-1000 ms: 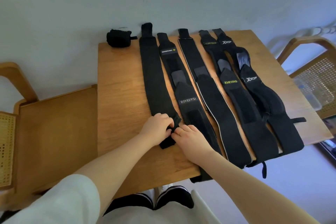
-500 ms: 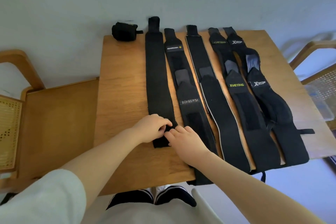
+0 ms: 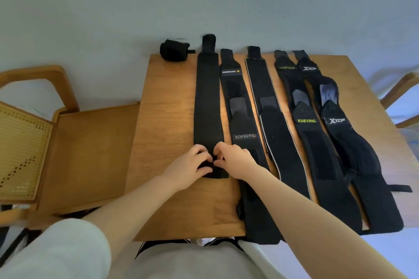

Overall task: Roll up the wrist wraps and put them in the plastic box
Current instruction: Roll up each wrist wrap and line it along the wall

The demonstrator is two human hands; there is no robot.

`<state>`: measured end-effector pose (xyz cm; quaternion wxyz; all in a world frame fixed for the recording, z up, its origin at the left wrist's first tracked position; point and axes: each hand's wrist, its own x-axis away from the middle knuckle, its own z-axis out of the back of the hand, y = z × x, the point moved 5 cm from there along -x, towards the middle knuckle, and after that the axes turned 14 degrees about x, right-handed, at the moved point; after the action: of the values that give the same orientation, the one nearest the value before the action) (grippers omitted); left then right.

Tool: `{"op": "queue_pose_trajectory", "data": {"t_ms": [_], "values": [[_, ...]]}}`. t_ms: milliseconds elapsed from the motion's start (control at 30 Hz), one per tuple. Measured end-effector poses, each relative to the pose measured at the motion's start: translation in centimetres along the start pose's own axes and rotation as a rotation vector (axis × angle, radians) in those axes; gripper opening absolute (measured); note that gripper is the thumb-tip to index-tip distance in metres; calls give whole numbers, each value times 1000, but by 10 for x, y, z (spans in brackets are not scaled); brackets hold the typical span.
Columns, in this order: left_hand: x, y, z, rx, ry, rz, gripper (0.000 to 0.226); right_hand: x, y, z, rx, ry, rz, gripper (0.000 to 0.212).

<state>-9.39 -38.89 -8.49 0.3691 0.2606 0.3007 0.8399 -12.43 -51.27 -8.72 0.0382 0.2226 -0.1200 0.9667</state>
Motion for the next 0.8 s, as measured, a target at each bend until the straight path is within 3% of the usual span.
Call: {"op": "queue_pose_trajectory", "data": {"t_ms": [67, 133, 233, 300, 433, 600, 800], "values": [[2, 3, 0, -153, 52, -55, 44, -6, -1, 0, 44, -27, -8, 23], [3, 2, -3, -300, 6, -86, 53, -10, -3, 0, 66, -35, -17, 21], [0, -2, 0, -353, -10, -36, 52, -11, -7, 5, 94, 57, -30, 23], [-2, -2, 0, -290, -34, 19, 51, -4, -9, 7, 106, 83, 23, 29], [1, -5, -2, -53, -110, 167, 41, 19, -9, -1, 55, -62, 160, 44], [-5, -10, 3, 169, -159, 259, 32, 14, -4, -1, 103, -83, 144, 52], [-10, -4, 16, 62, 132, 279, 29, 1, -1, 2, -23, -16, 79, 32]]}}
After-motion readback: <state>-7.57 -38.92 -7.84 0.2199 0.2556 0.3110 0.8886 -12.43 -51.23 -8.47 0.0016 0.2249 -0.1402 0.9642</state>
